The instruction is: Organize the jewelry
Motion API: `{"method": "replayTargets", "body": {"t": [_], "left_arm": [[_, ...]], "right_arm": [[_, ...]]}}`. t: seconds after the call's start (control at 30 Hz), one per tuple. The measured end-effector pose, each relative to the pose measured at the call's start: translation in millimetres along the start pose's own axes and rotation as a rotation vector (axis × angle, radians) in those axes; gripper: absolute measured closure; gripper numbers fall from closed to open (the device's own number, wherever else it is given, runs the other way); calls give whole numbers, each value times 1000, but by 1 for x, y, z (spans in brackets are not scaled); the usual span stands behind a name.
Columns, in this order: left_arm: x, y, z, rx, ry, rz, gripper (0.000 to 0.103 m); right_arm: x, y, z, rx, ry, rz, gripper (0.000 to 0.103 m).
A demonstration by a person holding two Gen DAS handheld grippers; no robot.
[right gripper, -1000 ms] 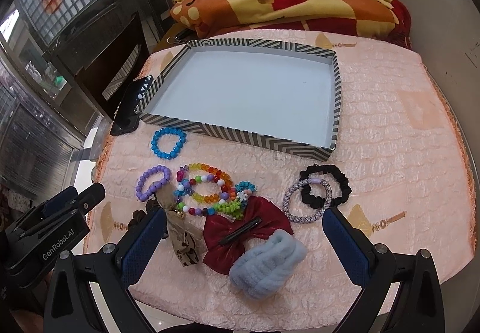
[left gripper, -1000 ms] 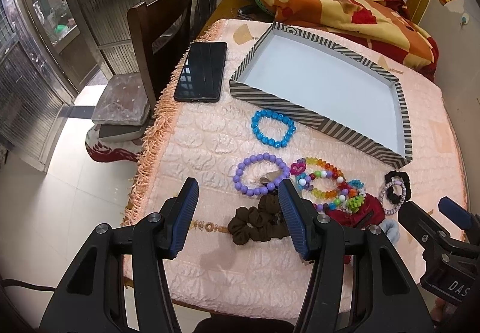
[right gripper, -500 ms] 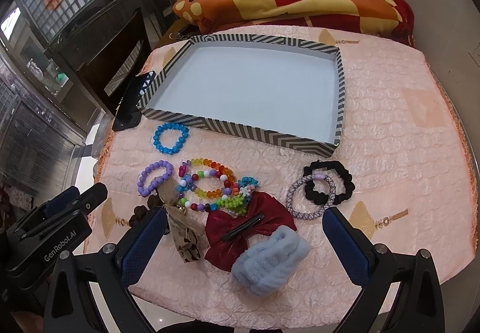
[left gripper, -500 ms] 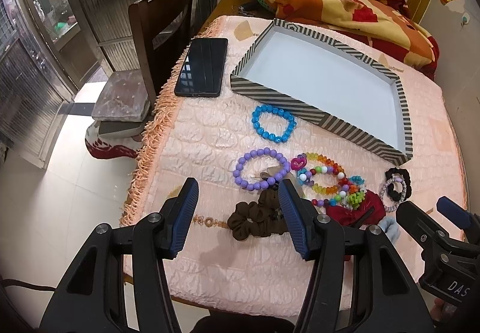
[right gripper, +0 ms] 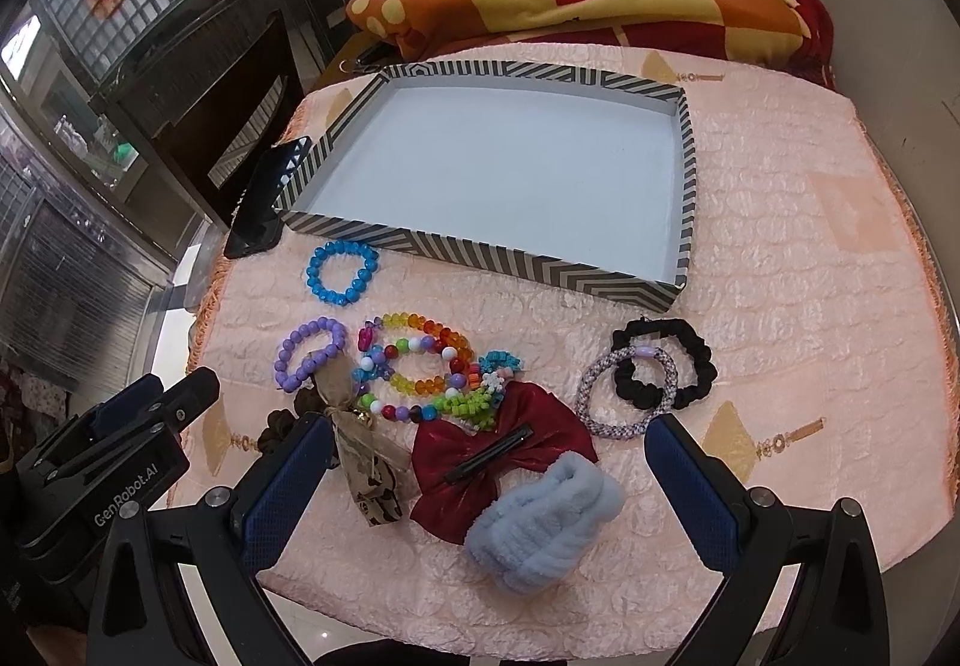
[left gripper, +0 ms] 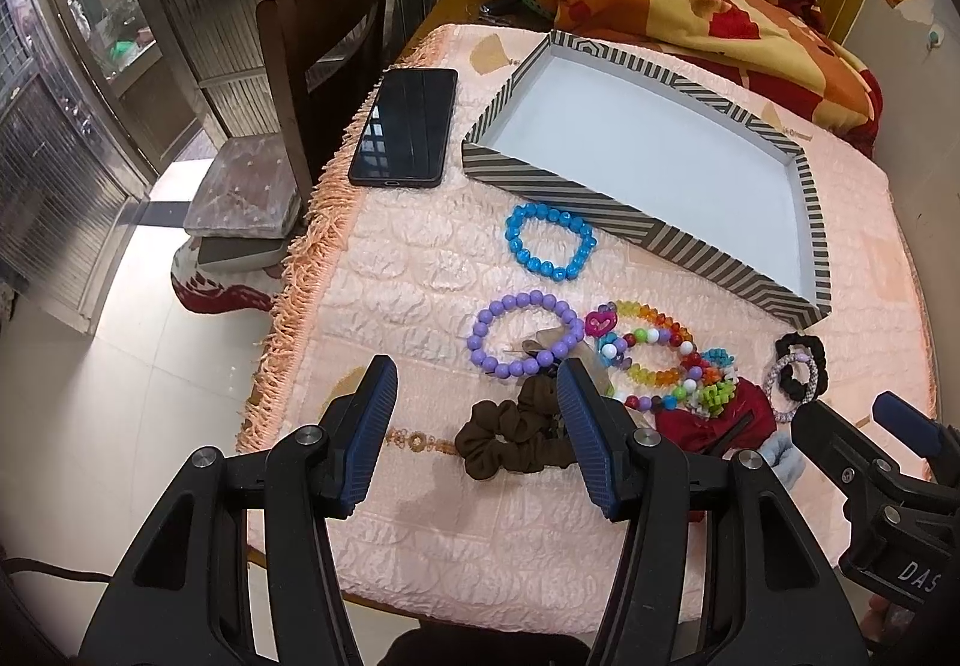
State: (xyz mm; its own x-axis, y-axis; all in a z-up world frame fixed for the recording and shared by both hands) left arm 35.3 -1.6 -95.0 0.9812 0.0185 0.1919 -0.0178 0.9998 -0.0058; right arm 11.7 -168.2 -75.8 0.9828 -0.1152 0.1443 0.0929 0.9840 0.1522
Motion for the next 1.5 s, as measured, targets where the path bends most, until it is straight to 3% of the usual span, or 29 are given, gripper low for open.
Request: {"method": "replayTargets", "body": {"t": [0.23, 0.73, 1.07, 1.2, 1.33, 1.5], "left_arm": [[4, 0, -2, 31, -29, -7, 48], [7, 2, -12, 17, 0, 5, 48], [6, 22, -28, -90, 70, 58, 48], [9, 32, -31, -85, 80, 64, 48], [13, 33, -38, -159, 103, 72, 48], [24, 36, -56, -155, 144, 98, 47]], "right_arm": [[2, -2, -3, -8, 12, 7, 0], [9, -1, -15, -19, 26, 26, 0], [19, -11, -24, -15, 39, 48, 0], [22, -18, -22, -4, 34, 45, 0], [22, -25, -19, 1, 35, 45, 0], [18, -42, -14, -12, 27, 29, 0]]}}
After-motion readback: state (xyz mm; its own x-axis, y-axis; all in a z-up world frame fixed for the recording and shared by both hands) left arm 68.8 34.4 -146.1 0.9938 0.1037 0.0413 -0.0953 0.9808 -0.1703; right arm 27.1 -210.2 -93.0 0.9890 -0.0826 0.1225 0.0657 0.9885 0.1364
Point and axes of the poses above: each gripper's, at about its wrist camera, not at the fingertips, and z roughly against the way its jaws point, y to its left, x to its top, the point moved 9 cm from there along -z, roughly the way its jaws point, and after that the axes turned 14 degrees about y, right-handed, at the moved point
